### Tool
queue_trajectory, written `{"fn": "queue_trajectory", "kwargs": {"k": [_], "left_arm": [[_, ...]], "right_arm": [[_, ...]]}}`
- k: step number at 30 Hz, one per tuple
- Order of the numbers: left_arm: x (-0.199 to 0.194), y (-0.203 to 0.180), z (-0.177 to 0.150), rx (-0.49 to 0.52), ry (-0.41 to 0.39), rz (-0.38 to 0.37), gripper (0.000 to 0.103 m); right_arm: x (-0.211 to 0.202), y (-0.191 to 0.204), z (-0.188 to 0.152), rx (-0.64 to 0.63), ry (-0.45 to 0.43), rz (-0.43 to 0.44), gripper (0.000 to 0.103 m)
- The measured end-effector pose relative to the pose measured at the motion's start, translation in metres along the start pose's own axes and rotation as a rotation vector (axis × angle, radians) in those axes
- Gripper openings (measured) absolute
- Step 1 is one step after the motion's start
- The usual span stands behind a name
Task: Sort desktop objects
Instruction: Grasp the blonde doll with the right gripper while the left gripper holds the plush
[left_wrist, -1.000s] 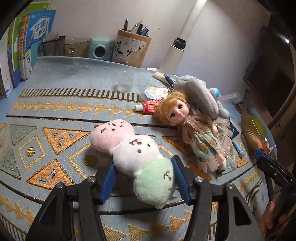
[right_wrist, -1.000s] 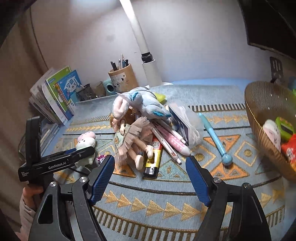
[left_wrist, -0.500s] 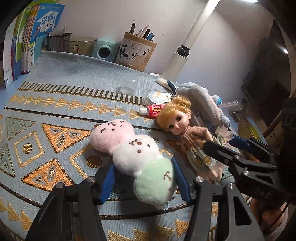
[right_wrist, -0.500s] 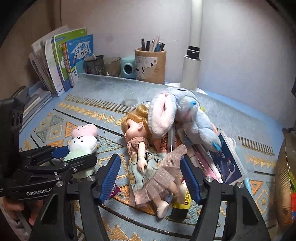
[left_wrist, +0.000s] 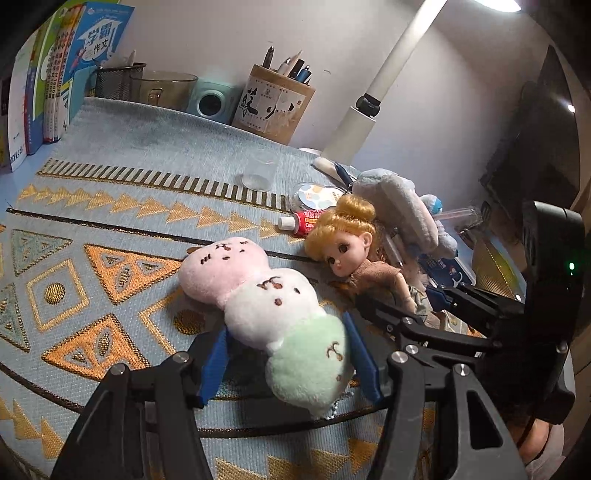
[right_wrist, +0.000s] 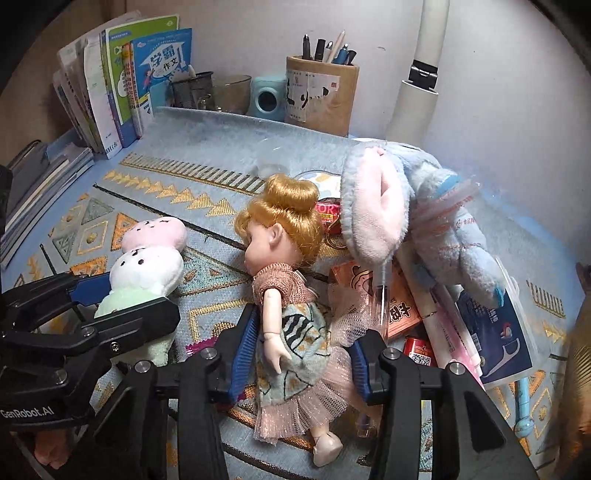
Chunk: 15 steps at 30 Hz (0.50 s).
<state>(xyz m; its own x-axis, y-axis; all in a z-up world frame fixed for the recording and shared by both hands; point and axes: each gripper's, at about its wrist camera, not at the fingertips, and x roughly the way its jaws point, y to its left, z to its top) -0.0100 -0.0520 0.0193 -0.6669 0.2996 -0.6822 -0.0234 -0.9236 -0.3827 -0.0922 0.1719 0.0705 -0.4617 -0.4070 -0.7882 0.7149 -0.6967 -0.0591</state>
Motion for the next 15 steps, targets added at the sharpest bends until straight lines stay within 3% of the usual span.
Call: {"fn": "queue_trajectory", "kwargs": {"k": [7, 15], "left_arm": [[0.001, 0.0, 0.0, 0.009, 0.001, 0.001, 0.056], [0.001, -0.008, -0.001, 0.05, -0.004, 0.02, 0.056]], "right_arm": [[-0.039, -0.022, -0.014, 0.104, -0.052, 0.042, 0.034], [-0.094, -0.067, -0.068, 0.257, -0.074, 0.015, 0.034]]}}
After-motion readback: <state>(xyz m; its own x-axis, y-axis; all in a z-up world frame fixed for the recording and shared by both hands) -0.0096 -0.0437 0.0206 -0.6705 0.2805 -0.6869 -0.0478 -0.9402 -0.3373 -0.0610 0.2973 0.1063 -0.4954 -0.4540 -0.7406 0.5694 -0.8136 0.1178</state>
